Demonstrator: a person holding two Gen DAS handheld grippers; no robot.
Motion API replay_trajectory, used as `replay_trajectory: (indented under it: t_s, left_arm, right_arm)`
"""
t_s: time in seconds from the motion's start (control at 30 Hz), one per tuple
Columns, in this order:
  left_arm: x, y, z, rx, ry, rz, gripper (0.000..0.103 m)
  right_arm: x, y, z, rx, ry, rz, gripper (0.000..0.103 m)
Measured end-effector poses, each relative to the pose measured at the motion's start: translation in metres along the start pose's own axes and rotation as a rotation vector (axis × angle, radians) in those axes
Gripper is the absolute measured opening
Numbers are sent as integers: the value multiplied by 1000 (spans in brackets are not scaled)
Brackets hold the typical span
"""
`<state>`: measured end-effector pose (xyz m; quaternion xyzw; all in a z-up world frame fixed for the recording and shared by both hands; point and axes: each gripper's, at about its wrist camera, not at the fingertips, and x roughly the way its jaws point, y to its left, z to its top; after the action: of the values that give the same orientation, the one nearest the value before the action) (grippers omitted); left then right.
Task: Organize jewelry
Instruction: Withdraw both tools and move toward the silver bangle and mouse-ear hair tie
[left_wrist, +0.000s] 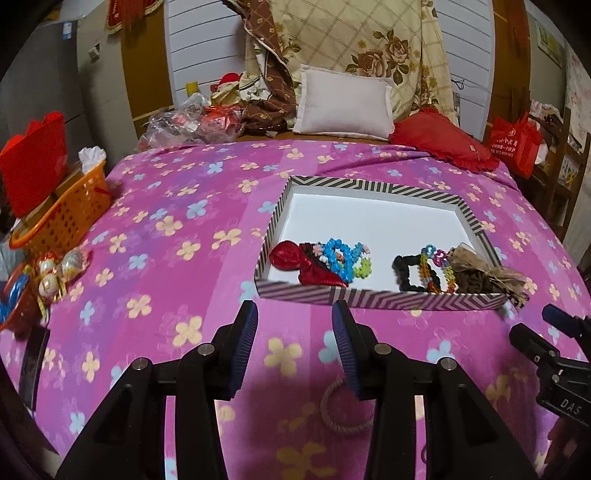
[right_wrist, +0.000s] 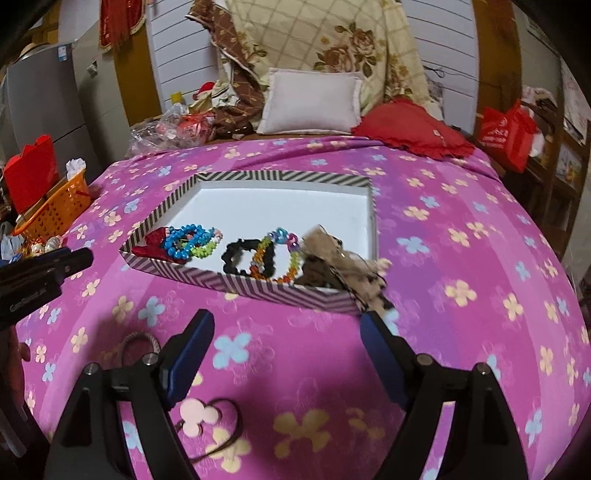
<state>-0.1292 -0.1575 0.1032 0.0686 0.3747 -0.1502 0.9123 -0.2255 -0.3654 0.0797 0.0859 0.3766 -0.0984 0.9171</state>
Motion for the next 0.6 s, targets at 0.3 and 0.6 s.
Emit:
replay_trajectory:
  t_s: [0.3, 0.6]
  left_arm:
    - [-32, 1, -22, 1, -31, 3, 24]
    - [-62, 4, -35, 0, -63, 9, 23]
  right_arm:
    - [-27, 6, -21, 13, -11, 11, 85]
    - [-61, 21, -29, -20, -35, 12, 89]
